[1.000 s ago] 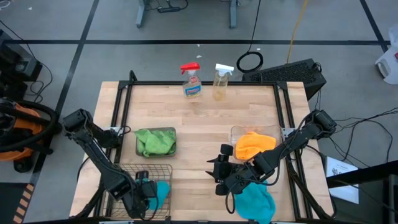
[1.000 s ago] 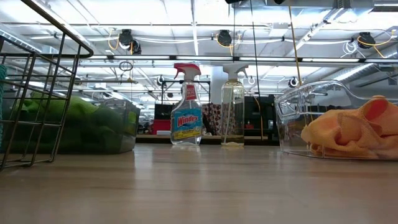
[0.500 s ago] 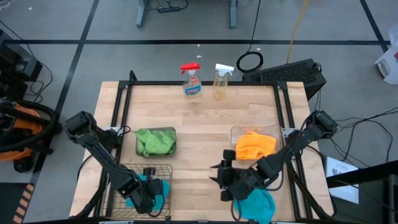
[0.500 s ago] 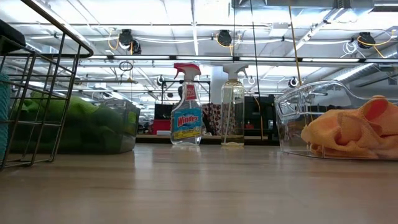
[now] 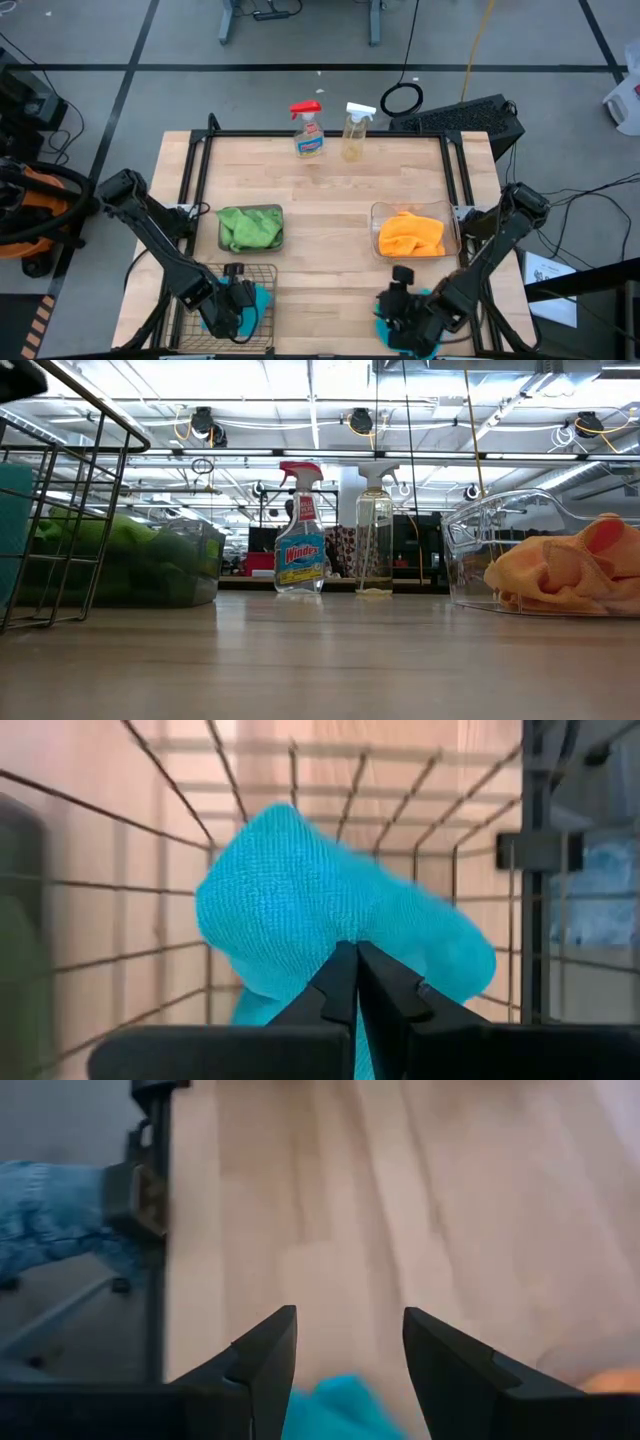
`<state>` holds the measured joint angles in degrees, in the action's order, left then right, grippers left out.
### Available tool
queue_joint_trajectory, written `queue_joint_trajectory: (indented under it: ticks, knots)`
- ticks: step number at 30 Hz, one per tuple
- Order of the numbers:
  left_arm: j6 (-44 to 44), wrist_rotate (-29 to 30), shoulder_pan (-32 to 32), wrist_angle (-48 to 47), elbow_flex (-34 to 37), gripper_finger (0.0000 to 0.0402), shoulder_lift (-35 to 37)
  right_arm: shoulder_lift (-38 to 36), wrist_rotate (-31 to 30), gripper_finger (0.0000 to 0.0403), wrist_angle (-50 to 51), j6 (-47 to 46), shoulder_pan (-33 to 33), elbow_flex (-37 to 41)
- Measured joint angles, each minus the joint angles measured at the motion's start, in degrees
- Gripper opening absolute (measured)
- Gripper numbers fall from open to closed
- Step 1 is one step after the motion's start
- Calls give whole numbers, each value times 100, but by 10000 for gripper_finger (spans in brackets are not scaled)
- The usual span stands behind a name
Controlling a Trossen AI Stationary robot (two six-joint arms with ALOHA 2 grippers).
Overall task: Sort microfiber towel by color & place in baskets
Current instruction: Put the top blue microfiber towel into the wire basket, then put the blue microfiber towel into the wire basket
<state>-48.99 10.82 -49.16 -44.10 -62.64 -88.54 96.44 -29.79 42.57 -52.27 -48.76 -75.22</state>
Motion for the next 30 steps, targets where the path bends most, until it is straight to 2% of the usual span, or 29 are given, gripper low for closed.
queue_joint_trajectory:
  ticks: [4, 8, 12, 16, 22, 26, 28, 30]
  knots:
    - [1, 251, -7, -23, -14, 14, 225, 0, 19, 176, 84, -564, -310, 0]
    - [23, 228, -61, 44, -3, 14, 224, 0, 13, 176, 105, -967, -507, 0]
    - [-8, 245, -85, 503, 215, 19, 172, 0, -38, 176, 105, -1161, -578, 0]
    - [-11, 125, -115, 1268, 536, 55, -34, 0, -47, 176, 105, -1141, -574, 0]
    - [-210, -308, -110, 839, 565, 140, -161, 0, -53, 176, 111, -948, -572, -2]
    - [-321, -732, -107, 840, 510, 172, 54, 0, -157, 176, 156, -908, -572, -2]
    - [-294, -637, -113, 894, 399, 174, 116, 0, -170, 176, 192, -910, -572, -2]
    - [-151, -227, -113, 906, 322, 170, 167, 0, -158, 176, 266, -996, -572, -2]
